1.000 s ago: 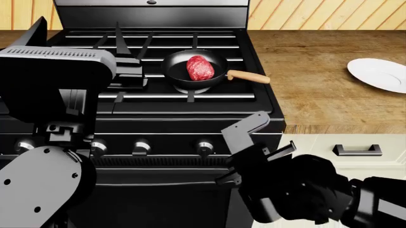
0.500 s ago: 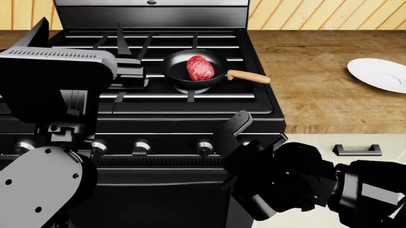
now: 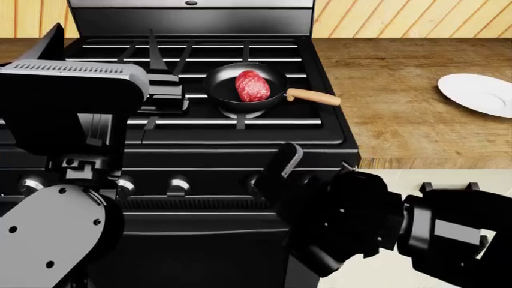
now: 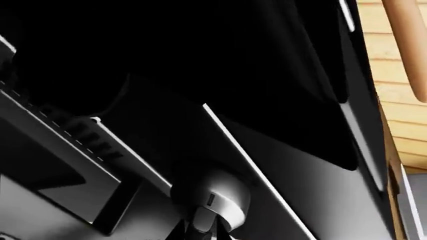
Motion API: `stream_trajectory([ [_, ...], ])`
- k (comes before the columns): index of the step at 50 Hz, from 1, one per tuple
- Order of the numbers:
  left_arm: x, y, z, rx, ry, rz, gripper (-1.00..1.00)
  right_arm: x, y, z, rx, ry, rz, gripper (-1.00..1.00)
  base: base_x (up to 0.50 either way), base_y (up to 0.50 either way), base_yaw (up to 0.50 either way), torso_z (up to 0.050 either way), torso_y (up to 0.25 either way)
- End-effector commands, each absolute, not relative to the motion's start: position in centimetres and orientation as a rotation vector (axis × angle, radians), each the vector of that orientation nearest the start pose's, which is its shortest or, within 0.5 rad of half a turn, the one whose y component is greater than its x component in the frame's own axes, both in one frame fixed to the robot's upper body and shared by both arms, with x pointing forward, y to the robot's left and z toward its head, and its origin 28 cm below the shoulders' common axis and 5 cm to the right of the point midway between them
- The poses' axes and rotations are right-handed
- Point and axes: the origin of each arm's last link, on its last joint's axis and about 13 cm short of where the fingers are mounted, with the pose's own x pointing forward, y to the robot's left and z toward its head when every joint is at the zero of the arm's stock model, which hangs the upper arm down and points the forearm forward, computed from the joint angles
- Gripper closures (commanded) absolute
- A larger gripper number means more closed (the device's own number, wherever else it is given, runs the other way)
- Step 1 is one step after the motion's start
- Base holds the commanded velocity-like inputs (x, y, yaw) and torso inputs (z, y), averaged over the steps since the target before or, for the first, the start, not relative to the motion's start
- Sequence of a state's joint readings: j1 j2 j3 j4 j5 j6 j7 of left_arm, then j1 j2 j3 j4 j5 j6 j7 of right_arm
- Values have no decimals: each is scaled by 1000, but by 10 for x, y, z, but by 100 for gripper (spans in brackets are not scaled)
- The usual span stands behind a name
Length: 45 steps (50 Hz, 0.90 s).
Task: Frozen meat rests on a plate on the counter. Retrieve the meat and place it in a pot on a burner. Then turn the burner on.
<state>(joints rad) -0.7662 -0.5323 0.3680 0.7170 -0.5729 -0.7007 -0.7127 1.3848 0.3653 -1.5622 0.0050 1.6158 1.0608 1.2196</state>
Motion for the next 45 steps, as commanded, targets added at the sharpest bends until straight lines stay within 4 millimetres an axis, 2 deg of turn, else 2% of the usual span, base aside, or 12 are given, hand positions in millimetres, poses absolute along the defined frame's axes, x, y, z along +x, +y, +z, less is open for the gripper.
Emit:
stream_trajectory([
  [1, 241, 205, 253, 132, -554, 76, -100, 288, -65, 159, -1240, 574, -145, 100, 0, -4, -4, 0, 0],
  [23, 241, 205, 254, 130, -554, 76, -100, 283, -69, 149, -1543, 608, -125, 100, 3, -4, -5, 0, 0],
  [30, 241, 205, 254, 130, -555, 76, -100, 280, -72, 141, -1543, 640, -117, 100, 4, -3, -6, 0, 0],
  [31, 241, 205, 254, 130, -555, 76, -100, 278, -73, 139, -1527, 652, -115, -100, 0, -6, -6, 0, 0],
  [37, 241, 204, 254, 130, -557, 73, -100, 272, -74, 136, -1474, 643, -119, -100, 0, 0, 0, 0, 0],
  [45, 240, 204, 257, 127, -567, 72, -100, 266, -74, 146, -1456, 626, -123, -100, 0, 0, 0, 0, 0],
])
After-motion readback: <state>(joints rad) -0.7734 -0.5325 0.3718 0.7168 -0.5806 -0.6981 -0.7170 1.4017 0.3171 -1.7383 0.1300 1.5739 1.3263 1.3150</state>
